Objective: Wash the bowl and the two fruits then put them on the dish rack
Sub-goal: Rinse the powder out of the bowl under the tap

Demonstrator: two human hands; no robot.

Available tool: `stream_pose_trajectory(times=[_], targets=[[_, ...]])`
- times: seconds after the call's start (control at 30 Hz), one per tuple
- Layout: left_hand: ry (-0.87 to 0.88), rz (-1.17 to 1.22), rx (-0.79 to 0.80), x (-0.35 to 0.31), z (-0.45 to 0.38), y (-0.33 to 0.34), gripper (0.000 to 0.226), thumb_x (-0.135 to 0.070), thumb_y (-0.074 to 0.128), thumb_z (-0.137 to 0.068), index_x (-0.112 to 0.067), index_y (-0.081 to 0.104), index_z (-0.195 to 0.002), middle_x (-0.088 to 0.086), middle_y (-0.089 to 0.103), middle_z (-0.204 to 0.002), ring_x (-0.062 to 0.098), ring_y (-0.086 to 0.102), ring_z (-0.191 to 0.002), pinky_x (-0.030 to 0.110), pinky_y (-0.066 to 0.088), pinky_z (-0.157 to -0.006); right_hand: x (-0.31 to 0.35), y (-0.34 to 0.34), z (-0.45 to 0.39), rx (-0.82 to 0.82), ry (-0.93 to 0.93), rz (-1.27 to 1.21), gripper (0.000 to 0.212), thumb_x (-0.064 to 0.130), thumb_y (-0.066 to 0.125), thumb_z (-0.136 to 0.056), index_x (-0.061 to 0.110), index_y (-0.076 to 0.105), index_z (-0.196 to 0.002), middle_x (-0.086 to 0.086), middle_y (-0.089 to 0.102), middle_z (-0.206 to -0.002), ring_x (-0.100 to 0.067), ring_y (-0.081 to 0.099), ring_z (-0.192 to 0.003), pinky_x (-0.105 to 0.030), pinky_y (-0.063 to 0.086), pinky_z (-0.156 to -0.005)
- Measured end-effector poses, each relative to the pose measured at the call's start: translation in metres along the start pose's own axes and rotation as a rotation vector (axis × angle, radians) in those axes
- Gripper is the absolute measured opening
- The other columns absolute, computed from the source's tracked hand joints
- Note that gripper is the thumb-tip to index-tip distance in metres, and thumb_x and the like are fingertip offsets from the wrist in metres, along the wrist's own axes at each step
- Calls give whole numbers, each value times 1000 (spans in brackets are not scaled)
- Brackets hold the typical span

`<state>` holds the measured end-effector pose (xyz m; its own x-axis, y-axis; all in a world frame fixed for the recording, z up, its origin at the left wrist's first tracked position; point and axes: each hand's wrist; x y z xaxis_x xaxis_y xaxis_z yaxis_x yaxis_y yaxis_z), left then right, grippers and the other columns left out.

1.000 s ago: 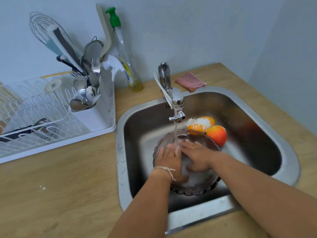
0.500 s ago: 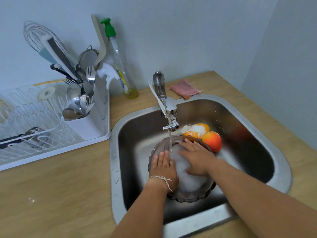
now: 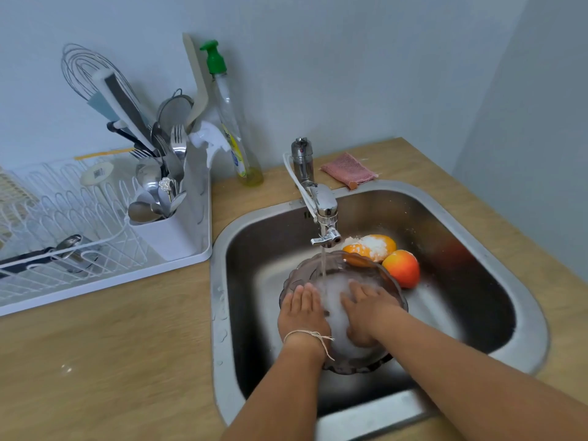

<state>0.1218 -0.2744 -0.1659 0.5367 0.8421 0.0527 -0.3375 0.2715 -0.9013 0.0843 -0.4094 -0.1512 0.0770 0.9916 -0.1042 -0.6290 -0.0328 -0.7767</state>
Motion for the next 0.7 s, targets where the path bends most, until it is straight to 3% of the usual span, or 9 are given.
stream_pose_trajectory(times=[0.1,0.17,0.27,0.37,0.5,0.6,0.7], targets=[[5,-18,-27,2,-1,-3,60,-27,17,-105,-10,-6,-157,6,-10,-167,24,-9,-154,40,-8,-123,9,-1,4,-16,-2,-13,83,46,53,-91,16,14,-157,-17,15,-162,-34,21,-148,-48,29,-115],[59,3,-7,0,2,-7,68,-30,31,-102,-10,-3,-158,13,-7,-167,31,-7,-154,44,-5,-124,6,-5,7,-109,-42,-79,67,43,57,-88,17,35,-146,-15,34,-148,-34,39,-135,-46,39,-108],[204,179,113,-1,13,-13,94,-59,59,-85,-21,11,-157,18,7,-165,37,7,-152,46,12,-122,-7,-12,6,-294,-130,-58,50,39,53,-90,19,45,-136,-14,44,-139,-34,41,-130,-44,38,-105],[226,211,168,-3,17,-18,106,-73,59,-77,-30,5,-158,10,2,-167,29,4,-153,42,12,-122,-17,-8,0,-314,-191,-29,62,38,52,-90,23,35,-148,-13,32,-153,-32,24,-146,-45,23,-116],[165,24,161,-1,11,-10,89,-64,46,-92,-32,-5,-158,9,1,-167,27,4,-154,43,4,-122,-9,-1,0,-40,-129,-4,82,39,50,-94,24,3,-160,-11,-13,-167,-29,-15,-154,-49,-5,-124],[113,-68,172,6,6,-6,72,-51,38,-99,-39,-3,-157,10,2,-167,29,3,-153,43,0,-123,3,-3,2,23,-88,49,92,54,48,-95,23,-10,-158,-15,-17,-166,-35,-15,-153,-52,-1,-123],[30,-124,183,7,3,-9,63,-44,24,-102,-36,-4,-157,4,-9,-168,24,-10,-154,45,-11,-122,8,-5,6,27,-72,79,102,63,51,-90,23,-14,-157,-18,-6,-166,-36,0,-154,-49,13,-122]])
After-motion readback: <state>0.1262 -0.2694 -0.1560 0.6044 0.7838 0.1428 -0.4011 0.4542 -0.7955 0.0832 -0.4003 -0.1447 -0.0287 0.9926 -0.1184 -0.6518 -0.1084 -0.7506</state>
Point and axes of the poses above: each hand's wrist, its own z-axis away from the middle knuckle, its own y-axis out of the palm, x = y × z
